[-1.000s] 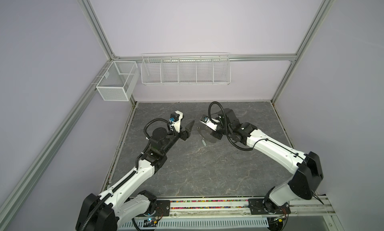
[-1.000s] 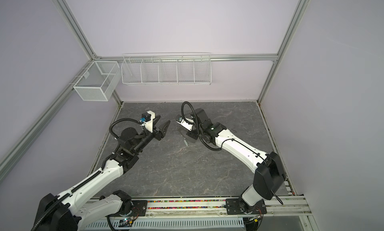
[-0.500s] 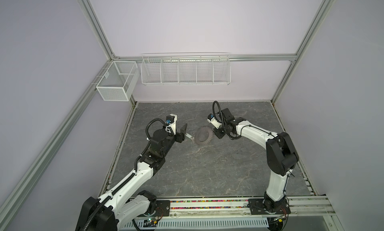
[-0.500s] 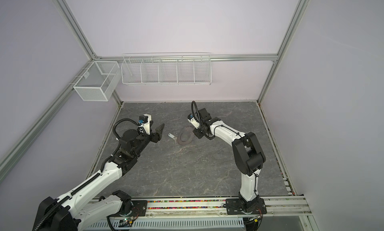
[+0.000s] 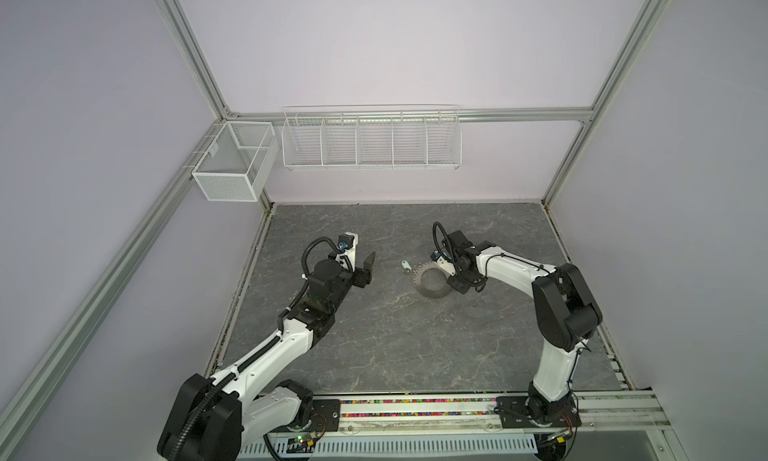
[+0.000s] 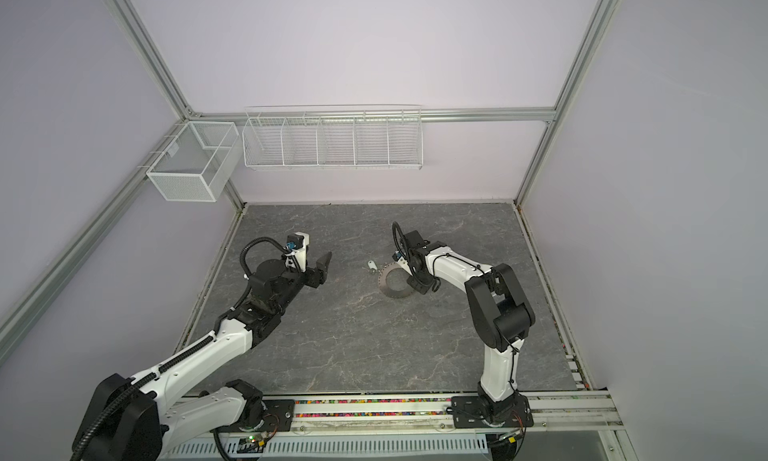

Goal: Put the keys on the keyring

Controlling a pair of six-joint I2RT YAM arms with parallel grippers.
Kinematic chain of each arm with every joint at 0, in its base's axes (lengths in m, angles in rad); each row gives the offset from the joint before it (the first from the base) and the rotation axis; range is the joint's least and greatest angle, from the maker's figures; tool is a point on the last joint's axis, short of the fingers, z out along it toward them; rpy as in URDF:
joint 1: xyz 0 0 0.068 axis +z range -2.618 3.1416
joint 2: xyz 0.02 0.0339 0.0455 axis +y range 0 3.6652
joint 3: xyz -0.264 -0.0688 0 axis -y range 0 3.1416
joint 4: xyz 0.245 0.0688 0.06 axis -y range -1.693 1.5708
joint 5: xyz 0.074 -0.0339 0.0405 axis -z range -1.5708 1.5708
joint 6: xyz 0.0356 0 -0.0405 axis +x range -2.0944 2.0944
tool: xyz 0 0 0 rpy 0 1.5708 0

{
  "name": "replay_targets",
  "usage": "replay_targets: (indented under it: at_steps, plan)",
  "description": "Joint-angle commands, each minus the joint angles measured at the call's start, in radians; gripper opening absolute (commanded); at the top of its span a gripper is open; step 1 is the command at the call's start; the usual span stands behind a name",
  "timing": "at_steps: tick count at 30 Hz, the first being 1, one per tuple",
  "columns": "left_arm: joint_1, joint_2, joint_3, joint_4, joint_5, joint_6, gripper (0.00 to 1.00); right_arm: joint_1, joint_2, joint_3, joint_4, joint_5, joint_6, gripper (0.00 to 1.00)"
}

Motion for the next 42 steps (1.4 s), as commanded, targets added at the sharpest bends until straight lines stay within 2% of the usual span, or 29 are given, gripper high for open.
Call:
replay_targets:
  at_steps: [1, 5, 9, 11, 12, 14, 15, 18, 21, 24, 26, 28, 30, 32, 33, 35, 36, 38, 40, 42]
  plan:
    - [0.003, -0.008, -0.017, 0.020, -0.053, 0.007, 0.75, -0.009, 0.013, -0.001, -0.027, 0.080, -0.032, 0.16]
    - [0.004, -0.025, -0.030, 0.000, -0.136, 0.029, 0.79, -0.043, -0.044, -0.036, -0.011, 0.125, -0.025, 0.39]
    - [0.021, -0.041, -0.036, -0.028, -0.246, 0.068, 0.81, -0.108, -0.130, -0.073, 0.009, 0.152, -0.009, 0.55]
    - [0.056, -0.048, -0.050, -0.014, -0.307, 0.087, 0.82, -0.159, -0.198, -0.107, 0.059, 0.100, 0.019, 0.60]
    - [0.080, -0.051, -0.067, 0.008, -0.334, 0.089, 0.82, -0.181, -0.230, -0.134, 0.096, 0.048, 0.035, 0.69]
    - [0.163, -0.050, -0.105, 0.058, -0.390, 0.059, 0.84, -0.240, -0.305, -0.209, 0.217, -0.066, 0.096, 0.95]
    - [0.202, -0.044, -0.113, 0.064, -0.405, 0.035, 0.84, -0.266, -0.327, -0.240, 0.266, -0.109, 0.127, 0.90]
    - [0.290, -0.010, -0.129, 0.071, -0.409, 0.010, 0.85, -0.333, -0.394, -0.377, 0.489, -0.166, 0.187, 0.88]
    - [0.341, 0.085, -0.212, 0.276, -0.391, 0.011, 0.85, -0.408, -0.444, -0.569, 0.799, -0.212, 0.246, 0.88]
    - [0.344, 0.202, -0.276, 0.504, -0.377, 0.040, 0.85, -0.465, -0.461, -0.700, 1.037, -0.279, 0.291, 0.88]
    - [0.339, 0.213, -0.277, 0.518, -0.333, 0.033, 0.84, -0.484, -0.450, -0.775, 1.197, -0.287, 0.300, 0.89]
    - [0.346, 0.260, -0.276, 0.556, -0.301, 0.041, 0.84, -0.503, -0.462, -0.778, 1.183, -0.347, 0.309, 0.88]
    - [0.351, 0.365, -0.297, 0.695, -0.287, 0.048, 0.84, -0.507, -0.445, -0.840, 1.331, -0.395, 0.314, 0.88]
    - [0.355, 0.479, -0.306, 0.869, -0.300, 0.072, 0.85, -0.522, -0.413, -0.863, 1.401, -0.371, 0.341, 0.89]
    - [0.356, 0.482, -0.309, 0.875, -0.303, 0.068, 0.85, -0.527, -0.389, -0.881, 1.463, -0.380, 0.343, 0.88]
    - [0.362, 0.414, -0.271, 0.692, -0.293, 0.035, 0.85, -0.527, -0.360, -0.922, 1.550, -0.384, 0.341, 0.88]
    - [0.374, 0.408, -0.256, 0.655, -0.272, 0.027, 0.85, -0.526, -0.337, -0.942, 1.634, -0.380, 0.344, 0.88]
    - [0.394, 0.424, -0.243, 0.659, -0.242, 0.021, 0.86, -0.528, -0.367, -0.915, 1.529, -0.353, 0.351, 0.88]
    - [0.404, 0.426, -0.242, 0.663, -0.225, 0.016, 0.86, -0.527, -0.351, -0.927, 1.580, -0.344, 0.356, 0.88]
    - [0.409, 0.427, -0.241, 0.658, -0.216, 0.013, 0.86, -0.513, -0.371, -0.924, 1.541, -0.306, 0.350, 0.88]
